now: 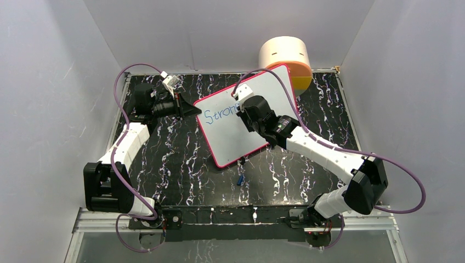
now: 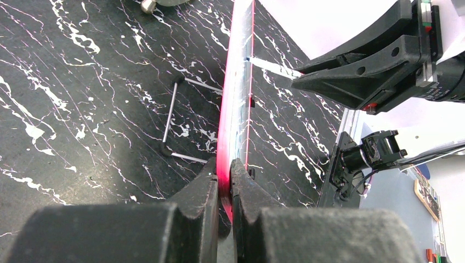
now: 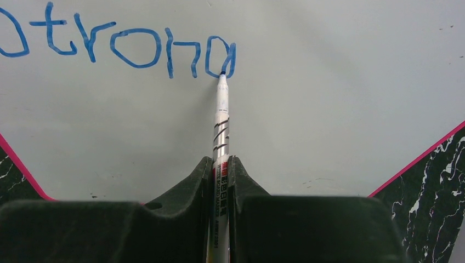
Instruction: Write a sentence on the whiteboard
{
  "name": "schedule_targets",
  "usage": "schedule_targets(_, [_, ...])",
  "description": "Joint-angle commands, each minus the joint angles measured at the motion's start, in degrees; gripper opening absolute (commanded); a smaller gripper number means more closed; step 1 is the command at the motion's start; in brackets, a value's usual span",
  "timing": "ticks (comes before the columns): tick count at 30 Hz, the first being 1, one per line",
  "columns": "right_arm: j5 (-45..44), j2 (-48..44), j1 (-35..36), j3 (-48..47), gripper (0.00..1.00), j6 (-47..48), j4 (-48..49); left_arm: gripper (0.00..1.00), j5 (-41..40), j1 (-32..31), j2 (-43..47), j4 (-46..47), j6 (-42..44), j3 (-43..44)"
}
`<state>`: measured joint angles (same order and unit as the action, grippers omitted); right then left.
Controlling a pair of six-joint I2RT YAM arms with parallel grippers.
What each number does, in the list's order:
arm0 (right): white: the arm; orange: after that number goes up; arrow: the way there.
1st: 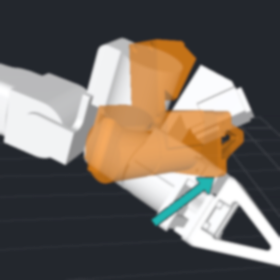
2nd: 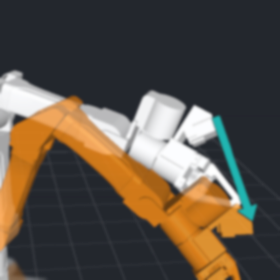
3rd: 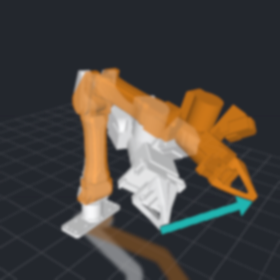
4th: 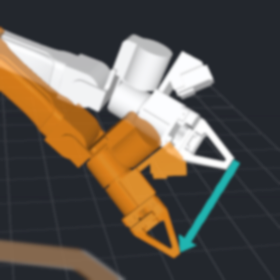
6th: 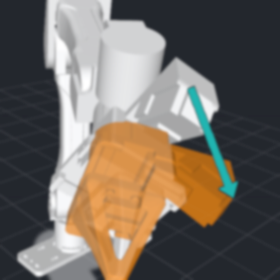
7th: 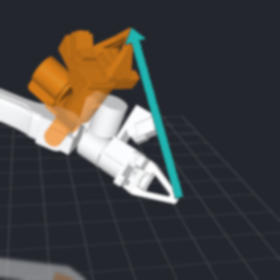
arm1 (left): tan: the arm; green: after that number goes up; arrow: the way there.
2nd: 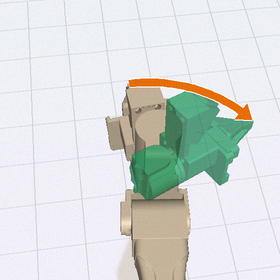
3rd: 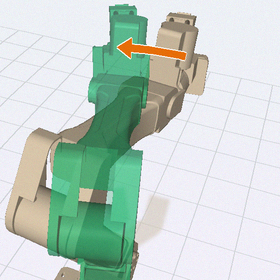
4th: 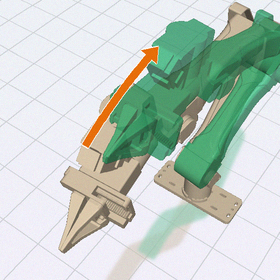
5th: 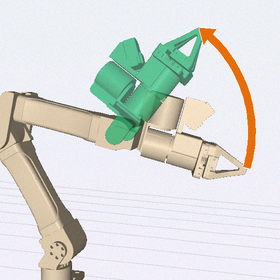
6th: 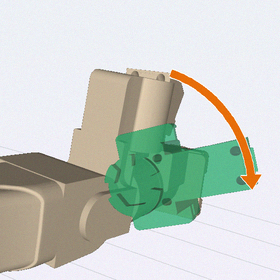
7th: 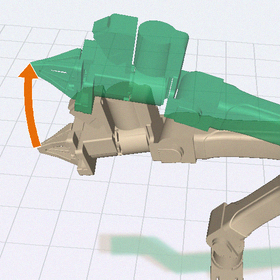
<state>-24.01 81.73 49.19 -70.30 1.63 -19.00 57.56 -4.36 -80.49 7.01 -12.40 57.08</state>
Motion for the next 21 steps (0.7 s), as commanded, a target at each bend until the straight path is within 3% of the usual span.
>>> schedule_targets(1, [0.29,-1.83,-0.19,1.19,0.0,-0.92,-0.58,0.0,-2.41,-2.57,-1.86,-5.06,5.55,-0.93])
schedule_targets(21, [5.13,-2.48,-0.16,1.0,0.0,-1.19,-4.11,0.0,-2.52,-2.58,-1.89,-5.18,5.64,-0.85])
